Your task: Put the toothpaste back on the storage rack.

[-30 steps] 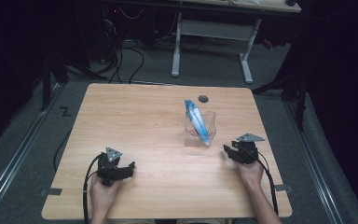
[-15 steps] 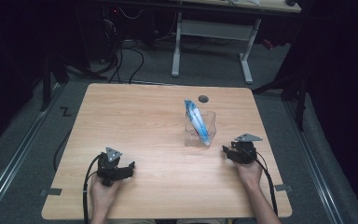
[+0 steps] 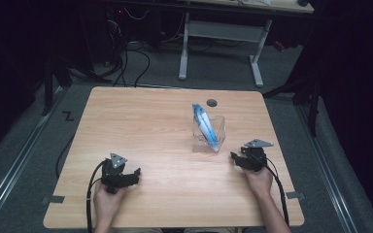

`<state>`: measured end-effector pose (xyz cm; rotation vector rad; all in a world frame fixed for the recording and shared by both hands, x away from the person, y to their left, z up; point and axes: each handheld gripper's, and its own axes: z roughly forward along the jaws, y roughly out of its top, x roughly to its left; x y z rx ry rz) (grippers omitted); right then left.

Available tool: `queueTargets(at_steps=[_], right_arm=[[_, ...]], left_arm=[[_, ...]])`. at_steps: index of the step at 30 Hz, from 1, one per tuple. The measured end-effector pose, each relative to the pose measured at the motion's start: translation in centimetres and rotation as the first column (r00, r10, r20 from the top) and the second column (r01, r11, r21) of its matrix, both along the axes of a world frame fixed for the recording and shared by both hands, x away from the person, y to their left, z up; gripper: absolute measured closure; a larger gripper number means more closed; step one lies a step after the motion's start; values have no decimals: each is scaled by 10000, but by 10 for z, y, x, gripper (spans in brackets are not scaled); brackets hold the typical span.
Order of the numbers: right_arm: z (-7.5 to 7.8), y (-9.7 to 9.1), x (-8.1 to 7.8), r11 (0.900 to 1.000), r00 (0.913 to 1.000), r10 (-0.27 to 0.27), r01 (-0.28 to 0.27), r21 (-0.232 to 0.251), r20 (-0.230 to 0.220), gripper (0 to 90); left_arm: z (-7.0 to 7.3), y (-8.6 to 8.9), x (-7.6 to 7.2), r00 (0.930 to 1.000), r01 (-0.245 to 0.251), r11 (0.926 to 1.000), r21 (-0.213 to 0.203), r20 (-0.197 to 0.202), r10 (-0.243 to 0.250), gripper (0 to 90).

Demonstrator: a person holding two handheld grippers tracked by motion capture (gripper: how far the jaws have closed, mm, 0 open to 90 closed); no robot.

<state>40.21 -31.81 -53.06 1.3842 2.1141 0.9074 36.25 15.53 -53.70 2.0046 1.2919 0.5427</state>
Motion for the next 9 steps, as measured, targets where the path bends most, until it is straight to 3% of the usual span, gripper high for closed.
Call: queueTargets(at_steps=[9], right_arm=[[0,0,0,9999,9999,-121,121,-30,-10,429]], left_arm=[[0,0,0,10000,3,10000,3,0,-3,183]])
